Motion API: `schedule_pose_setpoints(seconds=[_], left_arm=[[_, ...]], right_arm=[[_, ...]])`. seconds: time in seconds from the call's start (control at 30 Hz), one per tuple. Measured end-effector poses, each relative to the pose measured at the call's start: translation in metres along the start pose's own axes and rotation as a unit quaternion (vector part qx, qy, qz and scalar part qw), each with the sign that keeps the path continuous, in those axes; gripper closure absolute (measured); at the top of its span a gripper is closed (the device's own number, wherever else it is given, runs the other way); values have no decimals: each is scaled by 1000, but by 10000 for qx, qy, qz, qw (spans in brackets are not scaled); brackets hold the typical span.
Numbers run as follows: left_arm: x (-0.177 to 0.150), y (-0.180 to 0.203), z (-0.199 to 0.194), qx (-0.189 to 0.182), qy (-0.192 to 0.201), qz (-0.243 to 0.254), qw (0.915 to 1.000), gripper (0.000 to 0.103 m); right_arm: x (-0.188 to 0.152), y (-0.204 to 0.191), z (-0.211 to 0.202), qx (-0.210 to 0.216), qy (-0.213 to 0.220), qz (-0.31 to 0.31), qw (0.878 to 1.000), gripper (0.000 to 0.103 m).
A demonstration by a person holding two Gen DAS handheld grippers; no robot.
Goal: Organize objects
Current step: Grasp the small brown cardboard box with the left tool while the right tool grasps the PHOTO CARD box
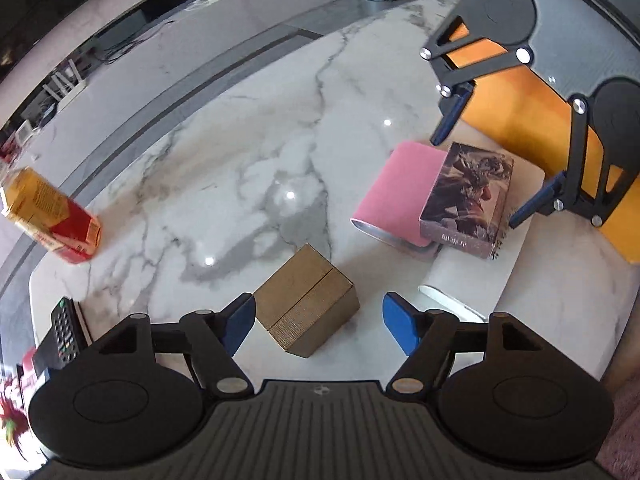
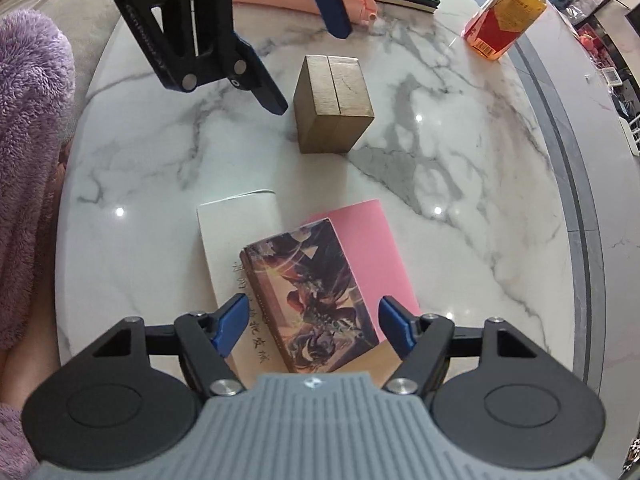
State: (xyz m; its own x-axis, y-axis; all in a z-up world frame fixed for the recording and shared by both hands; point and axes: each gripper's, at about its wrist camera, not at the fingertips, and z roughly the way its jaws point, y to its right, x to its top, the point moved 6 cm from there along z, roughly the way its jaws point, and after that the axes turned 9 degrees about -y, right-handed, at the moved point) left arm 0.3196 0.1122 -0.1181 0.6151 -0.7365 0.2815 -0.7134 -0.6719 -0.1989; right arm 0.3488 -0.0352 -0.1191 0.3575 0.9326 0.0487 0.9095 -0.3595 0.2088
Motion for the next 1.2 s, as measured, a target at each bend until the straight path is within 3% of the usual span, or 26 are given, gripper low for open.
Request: schedule_pose_setpoints(seconds=[0.17,0.37,0.6,0.73,0.87,1.07,1.2], left_arm=[[9,0,22,82,-356,903,9952,18],[11,-1,43,-41,-767,1262,9890,18],[2,1,39,-98,-705,1006,9924,28],[-4,4,33,39,-896,535,9945,40],[-15,13,21,-332,-936,-29,9950,49],[-29,45,9,-419,-939,-359,9940,49],[-35,54,4,-433,-917,-782,9918,49]], right_arm=[[-5,1,11,167,-222,-277,9992,25],[-7,4,19,364,-335,-205,9986,25],[-13,6,15,670,-405,319,9964,33],[-17,3,10,908,-481,919,9904,35],[-20,-5,3,1055,-468,1311,9846,38],[-21,-34,-4,532,-484,1037,9920,39],[-18,-50,-16,-163,-163,798,9965,26]])
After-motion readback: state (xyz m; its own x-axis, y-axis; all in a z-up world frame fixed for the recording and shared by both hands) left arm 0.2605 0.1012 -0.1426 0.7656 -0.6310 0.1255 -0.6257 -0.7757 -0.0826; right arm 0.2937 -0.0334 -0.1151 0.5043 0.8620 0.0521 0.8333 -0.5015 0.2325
